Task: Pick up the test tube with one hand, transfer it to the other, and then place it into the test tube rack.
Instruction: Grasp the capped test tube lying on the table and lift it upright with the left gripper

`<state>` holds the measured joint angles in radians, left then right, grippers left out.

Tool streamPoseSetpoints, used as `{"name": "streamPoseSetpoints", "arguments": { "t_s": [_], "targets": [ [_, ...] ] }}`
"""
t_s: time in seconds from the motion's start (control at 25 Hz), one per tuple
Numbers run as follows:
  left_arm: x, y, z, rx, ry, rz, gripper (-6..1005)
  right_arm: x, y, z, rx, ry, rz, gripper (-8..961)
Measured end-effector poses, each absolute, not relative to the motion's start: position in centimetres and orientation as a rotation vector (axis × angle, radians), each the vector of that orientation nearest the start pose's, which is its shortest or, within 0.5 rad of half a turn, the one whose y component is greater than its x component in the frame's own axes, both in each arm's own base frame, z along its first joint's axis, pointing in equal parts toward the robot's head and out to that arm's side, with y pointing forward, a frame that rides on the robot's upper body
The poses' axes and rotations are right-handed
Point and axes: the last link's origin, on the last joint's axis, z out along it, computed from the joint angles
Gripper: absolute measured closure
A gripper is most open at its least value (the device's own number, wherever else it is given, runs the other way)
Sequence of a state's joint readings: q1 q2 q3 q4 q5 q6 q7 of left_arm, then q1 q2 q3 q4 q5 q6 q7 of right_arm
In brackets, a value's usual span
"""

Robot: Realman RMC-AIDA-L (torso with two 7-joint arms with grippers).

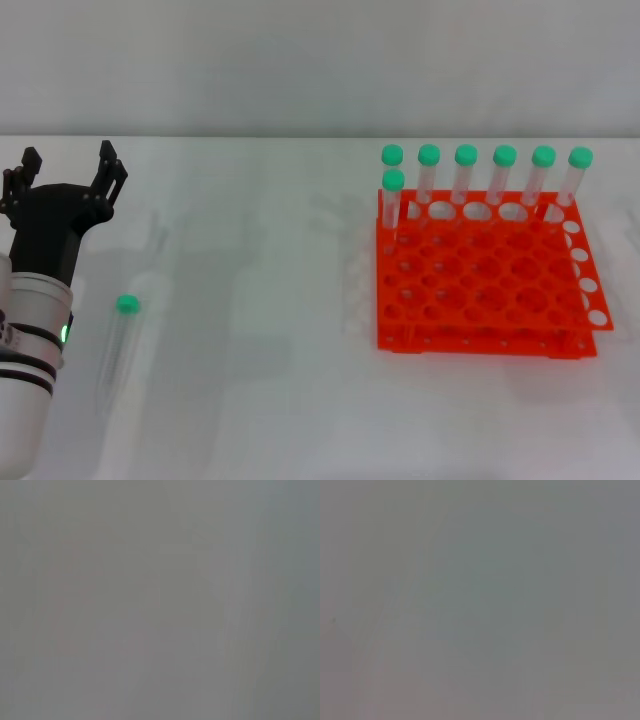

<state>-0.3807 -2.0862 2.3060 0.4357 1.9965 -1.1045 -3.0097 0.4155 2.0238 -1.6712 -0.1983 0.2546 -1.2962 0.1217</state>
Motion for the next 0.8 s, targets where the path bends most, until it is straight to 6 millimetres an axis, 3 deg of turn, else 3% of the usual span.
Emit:
{"name": "streamPoseSetpoints", "arguments": {
  "t_s": [0.6, 0.8],
  "targets": [
    [-30.52, 33.79, -1.68, -1.391, -0.598, -0.702, 113, 31.63, 34.71, 4.83, -1.497, 0.261, 0.756, 131],
    [-29.64, 34.3, -1.74, -1.355, -0.649, -0.752, 114, 31.69, 34.71, 4.86, -1.496, 0.261, 0.754, 131]
  ]
}}
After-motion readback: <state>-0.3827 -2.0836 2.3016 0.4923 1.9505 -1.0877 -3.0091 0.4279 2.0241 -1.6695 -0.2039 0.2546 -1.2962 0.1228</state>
